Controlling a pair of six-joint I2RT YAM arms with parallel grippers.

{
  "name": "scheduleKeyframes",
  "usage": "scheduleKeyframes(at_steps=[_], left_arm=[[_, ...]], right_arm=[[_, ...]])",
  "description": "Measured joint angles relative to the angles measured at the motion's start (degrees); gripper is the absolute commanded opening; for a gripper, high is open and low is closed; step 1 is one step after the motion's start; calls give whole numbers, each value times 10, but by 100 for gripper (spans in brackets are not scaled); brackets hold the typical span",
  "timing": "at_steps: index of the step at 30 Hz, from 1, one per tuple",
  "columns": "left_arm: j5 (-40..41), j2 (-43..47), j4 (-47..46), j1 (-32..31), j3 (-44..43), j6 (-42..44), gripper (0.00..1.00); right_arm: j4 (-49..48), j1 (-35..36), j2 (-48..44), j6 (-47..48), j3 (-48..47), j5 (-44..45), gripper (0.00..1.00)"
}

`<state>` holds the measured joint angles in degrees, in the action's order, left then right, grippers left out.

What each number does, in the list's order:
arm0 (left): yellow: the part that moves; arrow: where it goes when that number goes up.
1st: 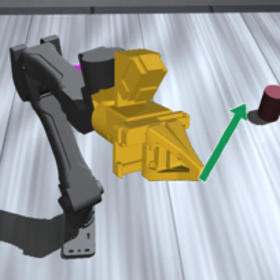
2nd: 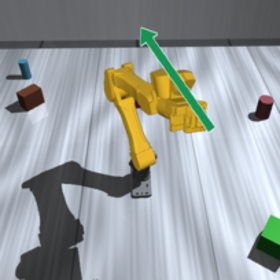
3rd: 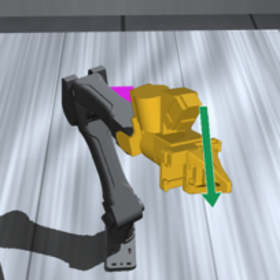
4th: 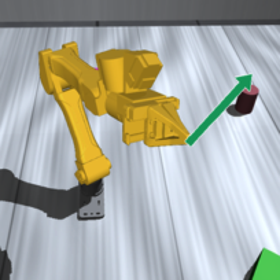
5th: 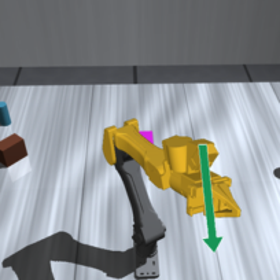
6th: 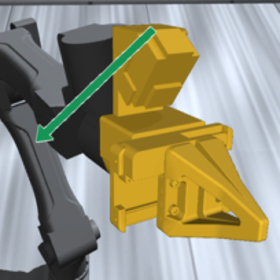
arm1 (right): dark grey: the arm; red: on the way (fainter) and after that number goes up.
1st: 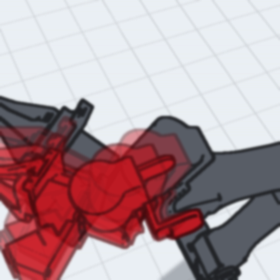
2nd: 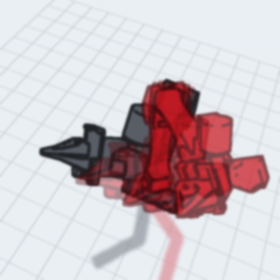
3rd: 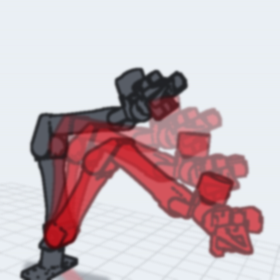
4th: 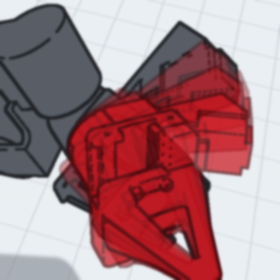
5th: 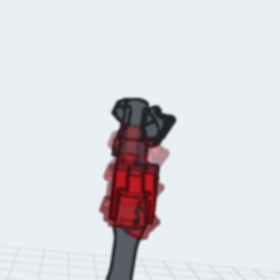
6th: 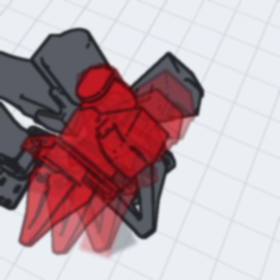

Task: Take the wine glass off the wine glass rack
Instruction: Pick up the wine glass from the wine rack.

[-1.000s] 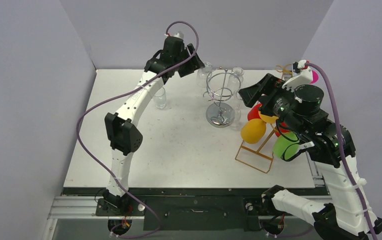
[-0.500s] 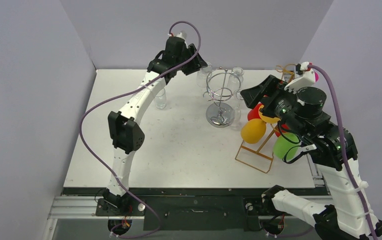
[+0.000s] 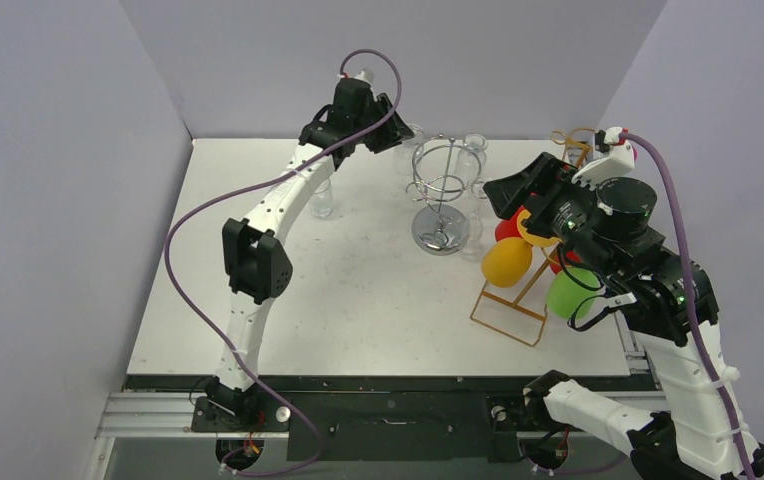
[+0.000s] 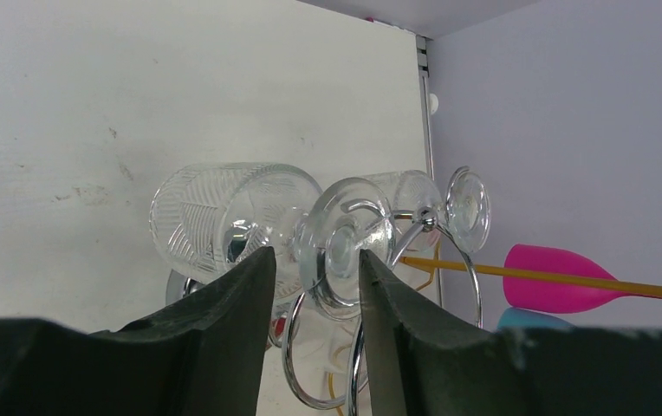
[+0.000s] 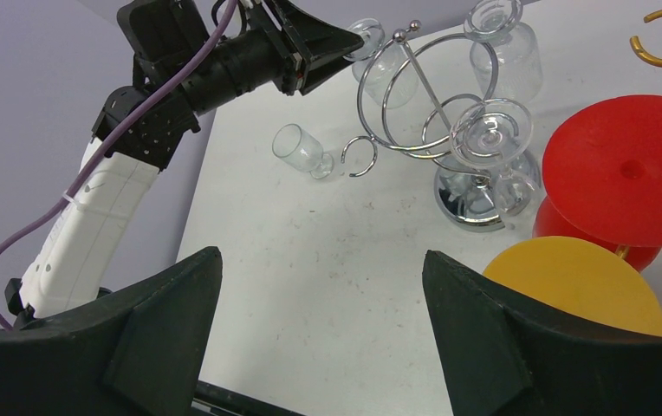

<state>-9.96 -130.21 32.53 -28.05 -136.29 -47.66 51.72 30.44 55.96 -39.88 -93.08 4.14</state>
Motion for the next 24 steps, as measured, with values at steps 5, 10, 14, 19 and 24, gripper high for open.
scheduleKeyframes(at_steps=[5, 10, 14, 19, 24], left_arm=[[-10, -3, -16, 2, 0, -6, 30], [-13, -3, -20, 3, 0, -12, 20], [-16, -3, -25, 3, -1, -15, 14], [-21, -3, -26, 5, -5, -16, 10], [-23, -3, -26, 7, -5, -17, 6]], right_arm=[[0, 0, 0, 0, 0, 0, 80], [2, 0, -1, 0, 3, 2, 80], [2, 0, -1, 0, 3, 2, 80], [2, 0, -1, 0, 3, 2, 80], [2, 0, -1, 0, 7, 2, 80]])
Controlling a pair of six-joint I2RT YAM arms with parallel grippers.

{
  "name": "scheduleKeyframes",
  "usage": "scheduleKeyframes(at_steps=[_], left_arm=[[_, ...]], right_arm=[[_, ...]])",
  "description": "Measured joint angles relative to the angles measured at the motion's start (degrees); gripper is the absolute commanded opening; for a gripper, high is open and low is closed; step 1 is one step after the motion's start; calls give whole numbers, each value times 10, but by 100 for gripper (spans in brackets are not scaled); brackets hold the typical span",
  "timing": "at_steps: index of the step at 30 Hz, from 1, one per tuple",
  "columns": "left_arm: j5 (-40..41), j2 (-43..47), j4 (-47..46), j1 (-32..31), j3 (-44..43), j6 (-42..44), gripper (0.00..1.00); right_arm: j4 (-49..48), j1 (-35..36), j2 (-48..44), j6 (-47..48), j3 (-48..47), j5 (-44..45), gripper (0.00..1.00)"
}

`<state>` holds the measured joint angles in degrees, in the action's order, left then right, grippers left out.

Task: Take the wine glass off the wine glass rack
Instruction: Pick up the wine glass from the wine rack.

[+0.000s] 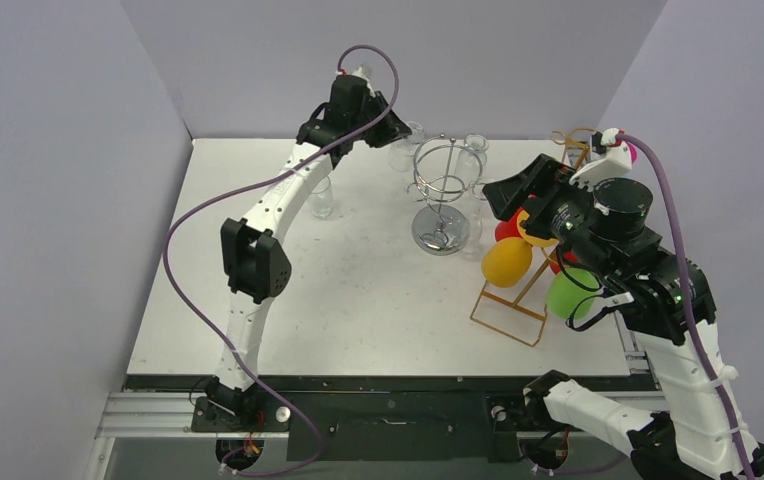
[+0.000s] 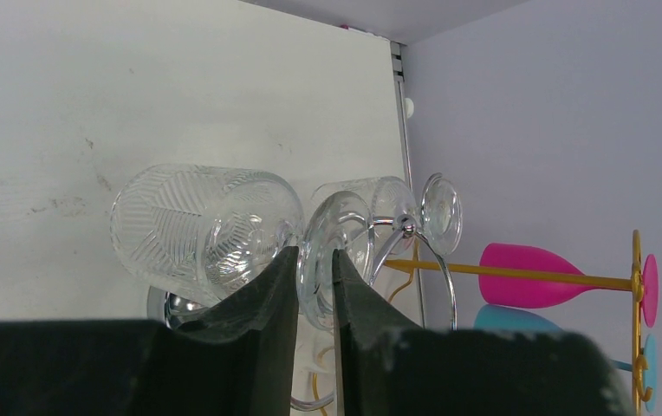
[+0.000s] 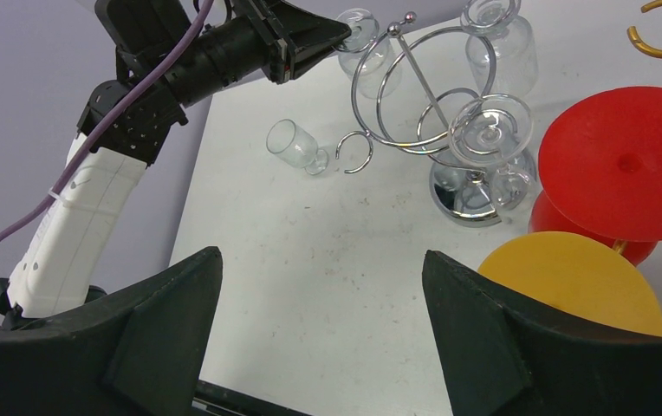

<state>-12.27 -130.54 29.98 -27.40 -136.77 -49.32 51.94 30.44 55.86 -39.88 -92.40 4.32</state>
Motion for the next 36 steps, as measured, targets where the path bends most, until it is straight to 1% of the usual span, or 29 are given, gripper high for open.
scheduleKeyframes(at_steps=[5, 17, 30, 36], left_arm=[[-8, 0, 0, 3, 0, -1, 0], [-40, 0, 0, 11, 0, -14, 0], [-77, 0, 0, 21, 0, -39, 1], [-90, 0, 3, 26, 0, -45, 7]], right_arm=[[0, 0, 0, 0, 3, 0, 80], [0, 0, 0, 0, 5, 4, 80], [0, 0, 0, 0, 12, 4, 80], [0, 0, 0, 0, 18, 4, 80]])
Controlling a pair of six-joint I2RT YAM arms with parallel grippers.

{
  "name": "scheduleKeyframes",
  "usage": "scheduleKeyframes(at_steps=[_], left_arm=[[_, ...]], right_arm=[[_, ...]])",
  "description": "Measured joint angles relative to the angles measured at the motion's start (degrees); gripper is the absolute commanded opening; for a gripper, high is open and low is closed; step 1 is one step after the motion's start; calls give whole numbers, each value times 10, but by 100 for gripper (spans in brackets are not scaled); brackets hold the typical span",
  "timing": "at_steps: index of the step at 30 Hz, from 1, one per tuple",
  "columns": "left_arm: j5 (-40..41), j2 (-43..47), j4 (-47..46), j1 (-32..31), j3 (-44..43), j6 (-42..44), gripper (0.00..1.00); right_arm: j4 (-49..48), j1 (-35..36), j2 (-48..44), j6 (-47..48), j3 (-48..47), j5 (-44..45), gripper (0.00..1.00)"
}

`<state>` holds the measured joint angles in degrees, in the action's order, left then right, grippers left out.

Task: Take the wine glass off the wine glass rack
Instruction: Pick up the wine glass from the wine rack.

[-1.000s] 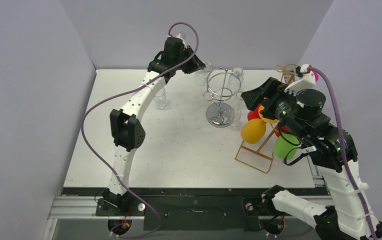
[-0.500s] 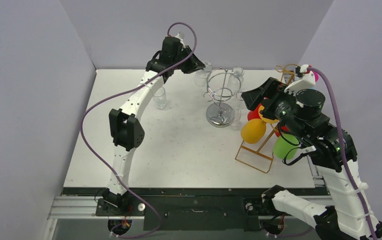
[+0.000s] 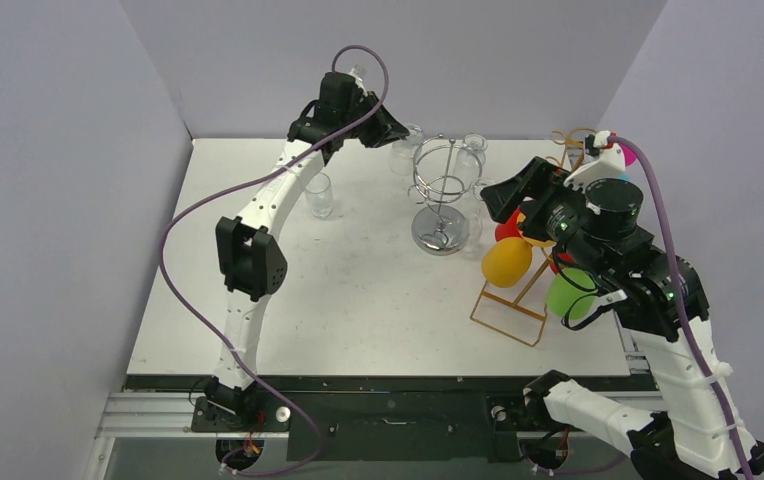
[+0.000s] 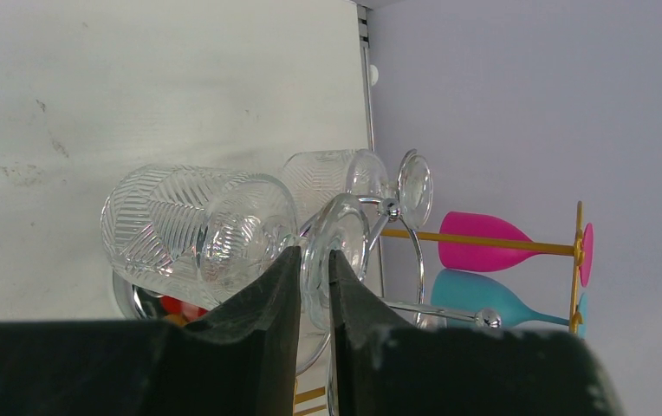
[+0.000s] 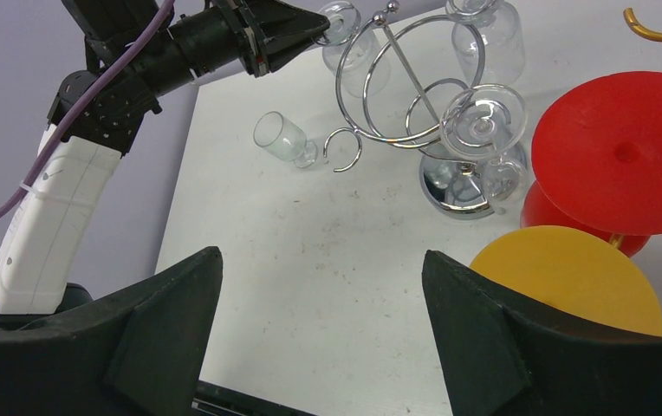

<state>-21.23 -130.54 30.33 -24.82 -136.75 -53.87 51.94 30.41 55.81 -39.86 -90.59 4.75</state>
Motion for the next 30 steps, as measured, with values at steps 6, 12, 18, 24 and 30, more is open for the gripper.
scheduleKeyframes(at_steps=[6, 12, 18, 24, 30], left_arm=[[-5, 0, 3, 2, 0, 0, 9], [-5, 0, 5, 2, 0, 3, 8], [-11, -1, 23, 3, -12, 16, 5], [-21, -8, 74, 3, -47, 35, 2], [-28, -8, 93, 7, -52, 46, 0]], right_arm=[[0, 0, -2, 0, 6, 0, 80], [0, 0, -3, 0, 7, 0, 80], [0, 0, -3, 0, 10, 0, 80], [-1, 0, -3, 0, 14, 0, 80], [-2, -1, -3, 0, 16, 0, 80]])
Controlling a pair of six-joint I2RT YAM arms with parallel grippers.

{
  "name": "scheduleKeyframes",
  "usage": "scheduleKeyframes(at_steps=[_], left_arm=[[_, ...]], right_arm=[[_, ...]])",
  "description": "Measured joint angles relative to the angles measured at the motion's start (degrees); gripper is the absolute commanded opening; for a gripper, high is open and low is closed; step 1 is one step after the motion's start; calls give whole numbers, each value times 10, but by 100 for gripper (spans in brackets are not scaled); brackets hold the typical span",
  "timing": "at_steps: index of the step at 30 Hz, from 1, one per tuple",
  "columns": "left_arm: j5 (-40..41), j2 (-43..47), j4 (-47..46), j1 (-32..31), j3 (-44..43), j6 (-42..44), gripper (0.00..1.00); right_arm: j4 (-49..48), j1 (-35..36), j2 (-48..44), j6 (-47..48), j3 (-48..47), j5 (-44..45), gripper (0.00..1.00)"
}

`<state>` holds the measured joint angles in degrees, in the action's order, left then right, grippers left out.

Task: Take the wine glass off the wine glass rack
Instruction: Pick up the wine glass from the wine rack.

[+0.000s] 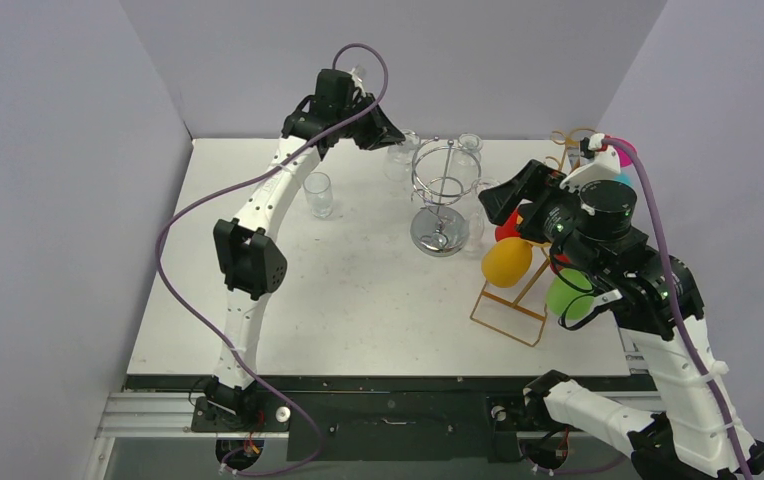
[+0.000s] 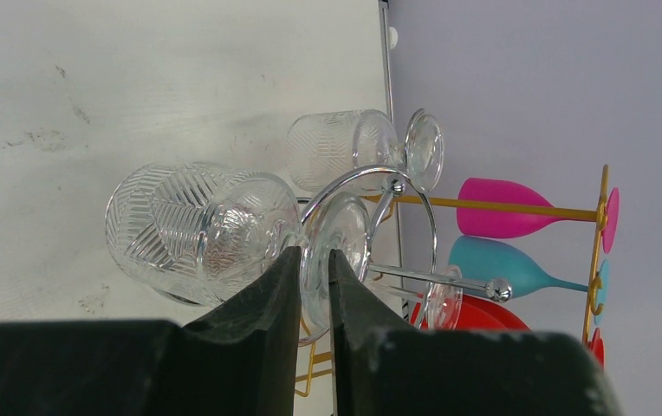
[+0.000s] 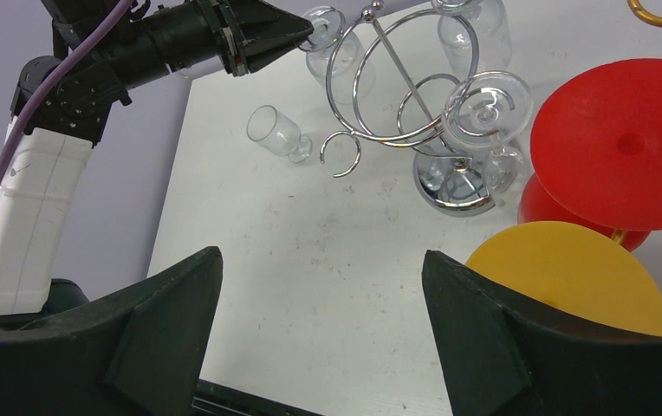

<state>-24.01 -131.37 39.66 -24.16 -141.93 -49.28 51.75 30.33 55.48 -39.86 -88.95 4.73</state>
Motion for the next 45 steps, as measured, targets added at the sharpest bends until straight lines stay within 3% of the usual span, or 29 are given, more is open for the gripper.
scheduleKeyframes(at_steps=[12, 22, 45], left_arm=[[-6, 0, 0, 2, 3, 4, 0], [-16, 15, -5, 4, 30, 4, 16], [-17, 29, -9, -4, 54, 25, 27]], right_arm=[[-7, 0, 0, 0, 9, 0, 80], [-7, 0, 0, 0, 11, 0, 80], [-9, -3, 4, 1, 13, -1, 80]])
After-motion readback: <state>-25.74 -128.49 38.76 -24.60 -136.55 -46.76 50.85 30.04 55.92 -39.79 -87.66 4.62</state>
